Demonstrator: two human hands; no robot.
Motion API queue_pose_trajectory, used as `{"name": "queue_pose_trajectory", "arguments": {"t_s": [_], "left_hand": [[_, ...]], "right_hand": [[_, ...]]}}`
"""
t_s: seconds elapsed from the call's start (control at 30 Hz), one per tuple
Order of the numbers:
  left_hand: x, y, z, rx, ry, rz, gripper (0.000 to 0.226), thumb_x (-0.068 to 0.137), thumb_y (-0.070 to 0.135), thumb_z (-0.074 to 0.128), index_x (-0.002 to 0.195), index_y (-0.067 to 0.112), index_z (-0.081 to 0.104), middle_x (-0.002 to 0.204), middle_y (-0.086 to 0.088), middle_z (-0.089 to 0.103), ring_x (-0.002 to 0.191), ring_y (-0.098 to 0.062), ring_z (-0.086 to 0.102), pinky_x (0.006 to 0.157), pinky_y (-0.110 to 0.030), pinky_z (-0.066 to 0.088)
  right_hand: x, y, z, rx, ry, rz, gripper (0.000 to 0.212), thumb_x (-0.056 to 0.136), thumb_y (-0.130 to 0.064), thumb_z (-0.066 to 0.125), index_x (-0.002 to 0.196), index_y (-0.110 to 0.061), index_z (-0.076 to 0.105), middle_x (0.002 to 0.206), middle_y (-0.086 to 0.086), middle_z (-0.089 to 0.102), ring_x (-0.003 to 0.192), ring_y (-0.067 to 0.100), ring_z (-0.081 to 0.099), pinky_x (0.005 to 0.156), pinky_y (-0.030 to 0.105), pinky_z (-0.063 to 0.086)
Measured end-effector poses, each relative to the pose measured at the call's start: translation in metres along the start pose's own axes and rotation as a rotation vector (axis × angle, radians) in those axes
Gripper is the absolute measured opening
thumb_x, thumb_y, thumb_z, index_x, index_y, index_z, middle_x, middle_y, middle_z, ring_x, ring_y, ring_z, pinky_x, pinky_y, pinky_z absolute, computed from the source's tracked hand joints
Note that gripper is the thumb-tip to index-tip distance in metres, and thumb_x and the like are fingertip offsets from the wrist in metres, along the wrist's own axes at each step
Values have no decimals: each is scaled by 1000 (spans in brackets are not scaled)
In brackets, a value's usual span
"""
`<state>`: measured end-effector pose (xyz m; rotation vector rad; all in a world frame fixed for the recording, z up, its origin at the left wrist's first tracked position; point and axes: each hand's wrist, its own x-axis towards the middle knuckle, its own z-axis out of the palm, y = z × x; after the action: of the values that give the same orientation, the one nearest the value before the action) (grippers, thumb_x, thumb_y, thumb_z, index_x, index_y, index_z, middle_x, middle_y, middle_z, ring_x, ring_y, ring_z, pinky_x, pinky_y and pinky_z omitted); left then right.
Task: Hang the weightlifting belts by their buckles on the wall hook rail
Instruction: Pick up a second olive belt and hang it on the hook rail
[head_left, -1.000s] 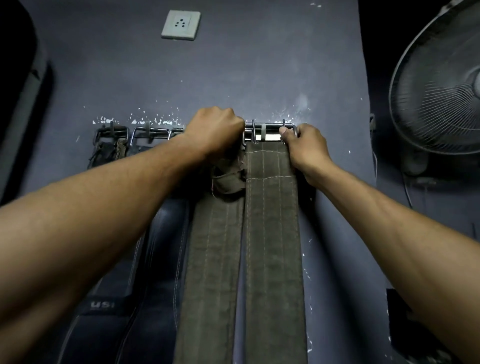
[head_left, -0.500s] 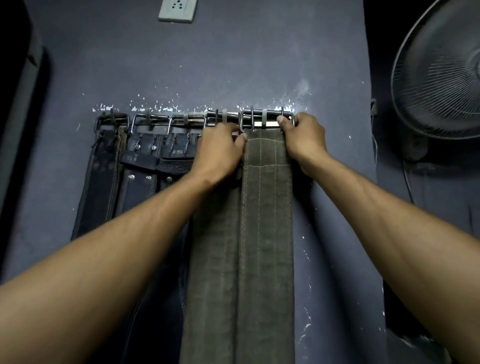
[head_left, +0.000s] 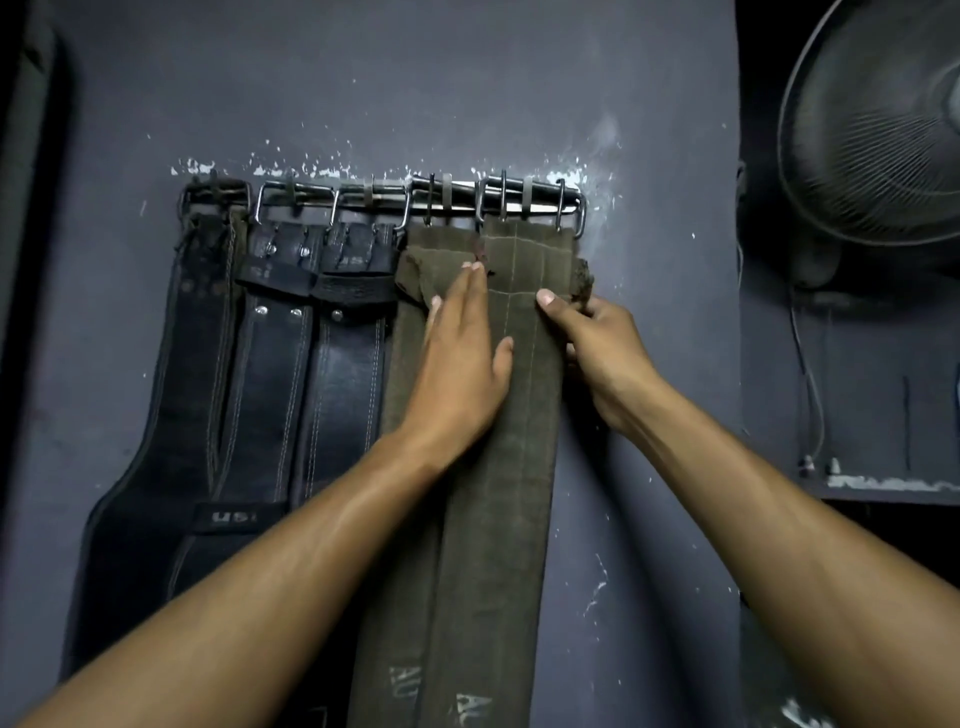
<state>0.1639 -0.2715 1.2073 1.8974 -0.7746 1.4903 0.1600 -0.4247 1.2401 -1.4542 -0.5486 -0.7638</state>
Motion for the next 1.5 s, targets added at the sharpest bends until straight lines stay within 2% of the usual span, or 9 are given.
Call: {"name": "queue_pose_trajectory", "arguments": {"t_s": [0.17,0.27,0.37,0.47,0.6,0.73,1.0,1.17,1.5], "left_hand": [[-66,-8,14,-225,123,-17,67,95,3,63,155,3,35,162,-12,35,152,-19,30,126,-24,19],[-100,-15,26,-494,96,-264,57,94,15,69,147,14,47,144,-2,55,135,-14,53,117,-34,41],[-112,-12,28,-926,1,-554,22,99,16,66,119,7,68,111,-13,77,104,-23,73,97,-51,58],[-112,-6,20,-1085,-22,-656,20,101,11,61,112,-5,70,104,-22,77,88,-24,73,78,-36,63],[-138,-1,14,-1067,-174,-713,27,103,18,60,111,-4,72,96,-12,79,82,-15,75,70,-26,61],[-195,-3,17,-1069,-322,-798,28,103,23,58,112,2,74,96,-6,80,87,-12,76,73,-22,59],[-291,-9,19,-1122,-482,-990,25,102,28,59,105,10,76,108,-14,77,102,-25,72,100,-43,56],[-342,-5,10,-1041,-594,-1018,20,101,22,63,116,13,72,116,-11,77,106,-21,73,97,-37,58],[-384,33,1,-955,-368,-1079,24,102,11,59,122,3,70,105,0,79,97,-10,75,82,-20,58]], "right_hand": [[-48,28,-3,8,-128,159,28,102,-22,65,116,1,73,109,15,80,103,29,77,84,34,65],[-72,45,-1,44,-110,126,28,104,-19,61,119,2,71,112,17,79,104,27,77,89,36,64],[-83,44,3,68,-38,95,27,104,-18,60,117,4,72,106,15,80,90,20,78,78,31,65],[-97,48,6,103,-42,147,26,104,-19,61,114,3,72,99,12,81,85,19,78,73,29,63],[-117,60,6,73,43,141,29,103,-23,64,111,4,72,103,17,80,90,23,77,82,38,65],[-140,68,4,85,59,168,25,101,-21,66,113,0,74,105,13,81,93,19,77,81,32,64],[-213,111,-1,61,99,250,19,101,-19,67,112,-6,75,110,10,79,98,17,75,85,31,63],[-257,130,-5,23,-14,368,19,99,-19,70,113,-9,75,108,5,80,95,10,76,82,24,60],[-363,183,-20,132,27,544,15,100,-8,66,110,-4,76,96,2,82,87,14,76,81,28,62]]}}
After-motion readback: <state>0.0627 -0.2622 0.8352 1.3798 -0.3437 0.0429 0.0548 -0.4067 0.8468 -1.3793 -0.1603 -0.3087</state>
